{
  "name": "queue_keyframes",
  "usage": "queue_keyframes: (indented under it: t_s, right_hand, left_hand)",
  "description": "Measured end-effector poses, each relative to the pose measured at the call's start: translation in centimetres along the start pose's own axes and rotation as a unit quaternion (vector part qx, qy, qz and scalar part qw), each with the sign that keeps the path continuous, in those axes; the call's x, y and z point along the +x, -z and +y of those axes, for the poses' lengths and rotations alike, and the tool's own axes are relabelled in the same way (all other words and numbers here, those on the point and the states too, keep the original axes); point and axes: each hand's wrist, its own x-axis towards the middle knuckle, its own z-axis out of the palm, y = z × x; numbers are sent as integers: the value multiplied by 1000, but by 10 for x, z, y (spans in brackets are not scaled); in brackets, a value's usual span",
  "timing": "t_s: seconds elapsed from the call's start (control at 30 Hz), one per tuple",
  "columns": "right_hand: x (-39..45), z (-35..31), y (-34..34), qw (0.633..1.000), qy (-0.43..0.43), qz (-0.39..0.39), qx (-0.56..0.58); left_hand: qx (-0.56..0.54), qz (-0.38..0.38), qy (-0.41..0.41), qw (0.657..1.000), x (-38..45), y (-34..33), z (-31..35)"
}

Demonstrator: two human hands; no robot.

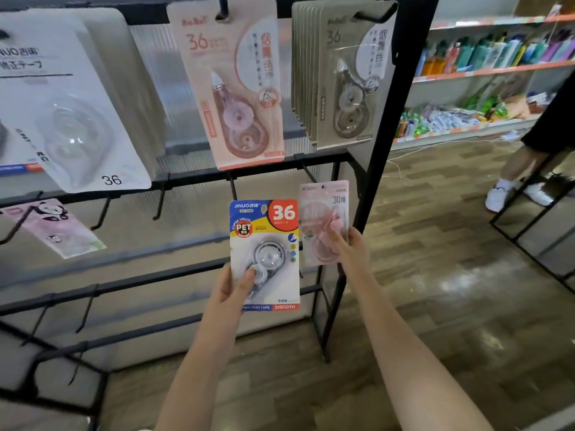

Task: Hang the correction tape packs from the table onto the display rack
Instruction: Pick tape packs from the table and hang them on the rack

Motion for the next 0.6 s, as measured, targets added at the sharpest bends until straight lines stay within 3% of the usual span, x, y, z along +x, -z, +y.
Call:
queue_keyframes:
  t_s: [0.2,0.43,0.6]
  right_hand:
    - [10,-1,1,997,32,-22,-62]
    - [34,-12,-35,987,-85,-114,-77]
    - [48,-27,-57,980,-65,-142,-125]
  left_hand:
    - [-3,-8,-4,1000,-5,-5,2]
    - [-4,11,-2,1000,-13,2,4]
    - [6,31,1,1000,-19,16,8]
